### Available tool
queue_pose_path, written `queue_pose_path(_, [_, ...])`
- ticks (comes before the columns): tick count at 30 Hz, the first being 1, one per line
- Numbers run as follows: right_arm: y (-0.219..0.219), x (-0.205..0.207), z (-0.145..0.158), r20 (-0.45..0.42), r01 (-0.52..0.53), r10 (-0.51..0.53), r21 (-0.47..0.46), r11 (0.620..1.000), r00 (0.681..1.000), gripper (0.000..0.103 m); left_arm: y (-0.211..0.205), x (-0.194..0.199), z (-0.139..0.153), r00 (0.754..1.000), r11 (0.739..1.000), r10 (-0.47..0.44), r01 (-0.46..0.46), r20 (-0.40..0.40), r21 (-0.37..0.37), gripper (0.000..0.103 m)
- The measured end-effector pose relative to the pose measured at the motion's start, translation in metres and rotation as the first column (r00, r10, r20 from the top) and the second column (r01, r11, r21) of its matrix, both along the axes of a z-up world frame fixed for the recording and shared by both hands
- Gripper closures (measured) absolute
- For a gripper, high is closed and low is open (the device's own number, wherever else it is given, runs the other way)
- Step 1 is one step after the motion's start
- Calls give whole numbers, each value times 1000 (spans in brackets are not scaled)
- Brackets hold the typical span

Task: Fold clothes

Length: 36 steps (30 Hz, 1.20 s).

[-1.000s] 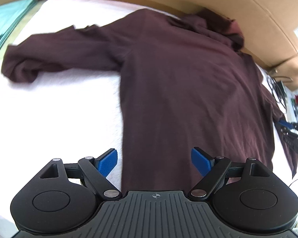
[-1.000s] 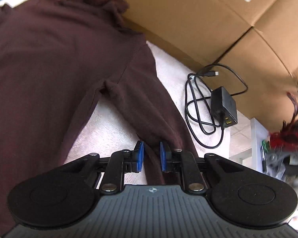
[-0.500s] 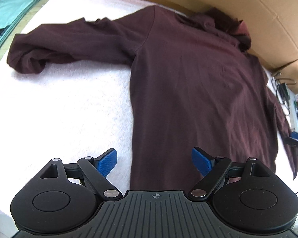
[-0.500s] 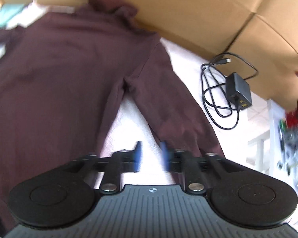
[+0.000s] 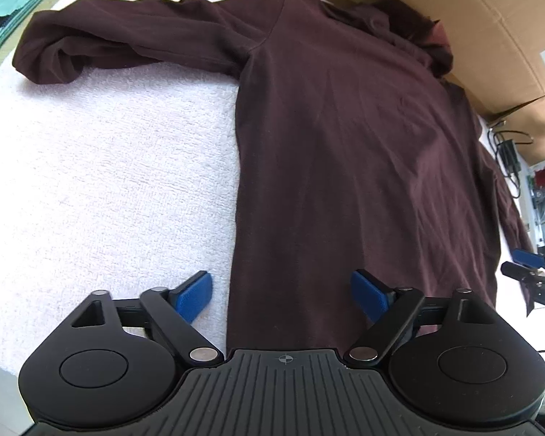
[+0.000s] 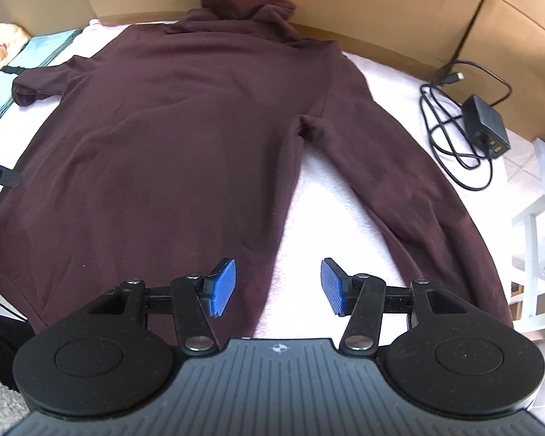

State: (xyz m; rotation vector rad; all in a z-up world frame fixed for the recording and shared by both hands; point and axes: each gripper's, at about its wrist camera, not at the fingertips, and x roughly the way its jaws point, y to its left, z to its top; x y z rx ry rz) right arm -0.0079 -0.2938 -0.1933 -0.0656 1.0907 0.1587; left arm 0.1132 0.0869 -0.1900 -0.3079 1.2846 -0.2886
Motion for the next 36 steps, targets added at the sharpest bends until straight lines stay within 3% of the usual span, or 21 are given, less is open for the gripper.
queue_pose_path(2, [2,0,0,0,-7,7,2,1000,1000,46,0,-3,0,1000,1000,11,-11,3,-19,41])
queue_pose_path(4, [4,0,-1,-2,-4,4,0,1000,1000,45,-3,-6,0,1000,1000,15,-15,6,-21,85])
queue_pose_path(6, [4,0,-2,-9,6,-6,-3,1000,1000,45,-7,-8,4,999,1000,12,-13,29,19,96])
queue_pose_path(10, [5,0,-3,-15,15,-15,-10,1000,1000,45,-2,-6,13,997,993,13,-22,78,120,102])
queue_pose_path(13, [7,-1,-1,-9,16,-16,-6,1000,1000,45,9,0,13,997,988,33,-42,63,147,98])
queue_pose_path(14, [8,-1,0,-3,14,-14,-2,1000,1000,45,13,0,12,998,990,45,-51,50,128,89])
queue_pose_path(15, [10,-1,1,3,12,-12,2,1000,1000,45,16,0,11,998,992,58,-62,38,111,74])
queue_pose_path(17, [14,-1,5,20,3,-3,13,1000,1000,45,21,-3,16,995,991,77,-83,61,103,62])
queue_pose_path(18, [17,-1,7,25,-9,8,25,1000,1000,45,22,-5,19,995,992,79,-85,66,96,46])
queue_pose_path(19, [20,-1,10,30,-24,23,38,999,999,45,22,-7,21,994,992,80,-86,69,90,37])
queue_pose_path(25, [53,5,12,35,-191,188,107,976,981,43,17,-30,27,997,992,55,-61,61,113,30])
queue_pose_path(29, [68,3,9,2,-276,277,95,956,961,43,14,-51,24,999,995,9,-13,43,97,26])
queue_pose_path(32, [62,-7,13,-11,-247,248,63,967,969,41,11,-61,18,999,997,-39,37,28,65,24])
queue_pose_path(36, [43,-29,16,-44,-77,80,64,995,996,37,14,-70,10,992,991,-129,129,10,45,24])
